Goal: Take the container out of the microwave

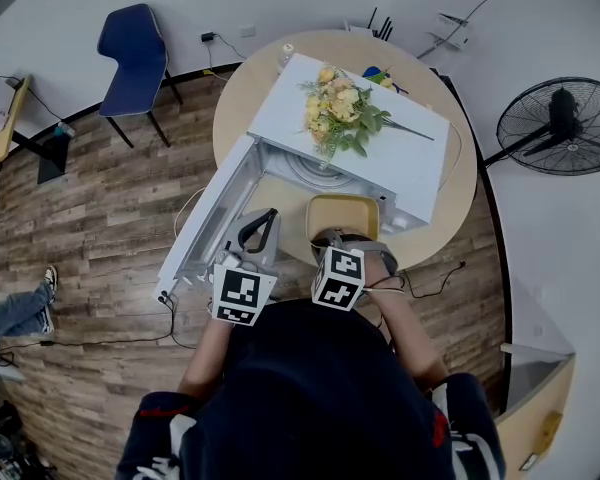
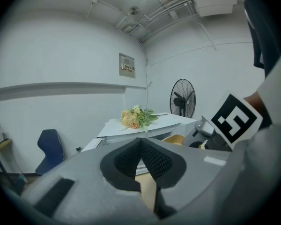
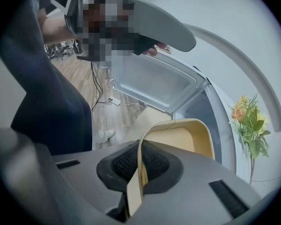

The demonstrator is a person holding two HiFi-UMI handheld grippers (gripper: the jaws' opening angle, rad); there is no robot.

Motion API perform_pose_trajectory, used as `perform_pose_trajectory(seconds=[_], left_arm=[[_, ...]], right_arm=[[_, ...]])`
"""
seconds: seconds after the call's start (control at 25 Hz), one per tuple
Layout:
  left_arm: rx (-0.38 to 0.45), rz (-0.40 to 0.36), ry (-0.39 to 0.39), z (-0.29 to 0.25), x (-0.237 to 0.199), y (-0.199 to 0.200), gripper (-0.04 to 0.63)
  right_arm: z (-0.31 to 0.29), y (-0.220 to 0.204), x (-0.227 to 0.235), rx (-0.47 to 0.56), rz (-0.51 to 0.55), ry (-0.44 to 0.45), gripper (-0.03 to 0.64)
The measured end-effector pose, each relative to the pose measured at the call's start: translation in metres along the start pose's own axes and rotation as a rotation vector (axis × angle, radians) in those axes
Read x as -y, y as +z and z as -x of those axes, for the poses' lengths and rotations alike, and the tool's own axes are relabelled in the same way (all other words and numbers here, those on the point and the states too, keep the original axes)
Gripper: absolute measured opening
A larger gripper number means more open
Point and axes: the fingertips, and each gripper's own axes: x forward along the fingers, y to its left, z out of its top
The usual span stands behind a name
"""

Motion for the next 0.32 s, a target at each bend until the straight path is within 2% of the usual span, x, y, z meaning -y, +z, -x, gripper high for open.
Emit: perform_pose_trajectory(seconds=[0.32], left_arm=[[-0.005,-0.001,-0.003,0.0005,0.001,-0.0006,0.014]], right_arm=[[0.0,0.0015,-0.0032,0.004,0.001,0.01,0.012]])
